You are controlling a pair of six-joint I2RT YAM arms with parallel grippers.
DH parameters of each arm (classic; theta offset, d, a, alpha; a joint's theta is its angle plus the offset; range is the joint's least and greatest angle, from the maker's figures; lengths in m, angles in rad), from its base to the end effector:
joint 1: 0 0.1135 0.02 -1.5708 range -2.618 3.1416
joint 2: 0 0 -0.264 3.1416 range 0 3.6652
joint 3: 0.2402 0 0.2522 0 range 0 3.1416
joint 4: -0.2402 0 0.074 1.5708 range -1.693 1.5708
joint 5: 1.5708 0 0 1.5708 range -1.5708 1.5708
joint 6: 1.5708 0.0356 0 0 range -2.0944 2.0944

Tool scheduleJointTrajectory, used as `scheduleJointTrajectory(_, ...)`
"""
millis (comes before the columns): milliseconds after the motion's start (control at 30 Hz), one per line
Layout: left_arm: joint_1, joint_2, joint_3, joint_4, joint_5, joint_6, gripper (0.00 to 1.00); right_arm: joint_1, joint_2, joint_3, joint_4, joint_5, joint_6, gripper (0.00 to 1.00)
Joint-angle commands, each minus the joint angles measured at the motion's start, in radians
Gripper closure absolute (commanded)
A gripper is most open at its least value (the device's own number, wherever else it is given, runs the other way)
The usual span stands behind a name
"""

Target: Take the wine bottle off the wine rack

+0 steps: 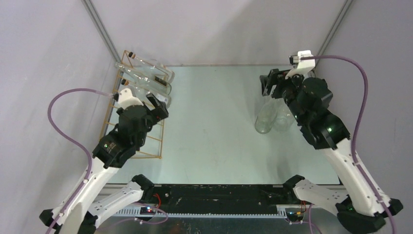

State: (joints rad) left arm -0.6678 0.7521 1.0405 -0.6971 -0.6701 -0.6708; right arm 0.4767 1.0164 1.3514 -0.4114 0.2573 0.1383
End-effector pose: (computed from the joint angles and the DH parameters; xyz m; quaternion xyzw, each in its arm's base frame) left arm 0.1224 -0.0684 0.3806 -0.1817 0.7891 -0.1061 0.5771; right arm 0.1825 0.0841 0.4669 -0.0366 0.7318 0.1143 0.6708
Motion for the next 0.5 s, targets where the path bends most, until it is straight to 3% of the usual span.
scheduleJointTrajectory(0, 0.143, 0.049, 0.089, 0.051, 0.133, 0.073, 0.0, 0.178, -0.051, 0.046, -0.06, 0.126, -0.009, 0.3)
scheduleJointTrajectory(200, 0.432, 0.089, 0.025, 0.197, 0.339, 0.076, 0.0, 0.378, -0.096, -0.044, -0.117, 0.139, 0.101, 0.31)
scheduleJointTrajectory(300, 0.51, 0.101, -0.011, 0.3, 0.391, 0.078, 0.01, 0.41, -0.114, -0.115, -0.116, 0.124, 0.147, 0.31)
scheduleJointTrajectory(467, 0.581, 0.176, -0.019, 0.39, 0.357, 0.097, 0.01, 0.465, -0.114, -0.211, -0.137, 0.101, 0.215, 0.32)
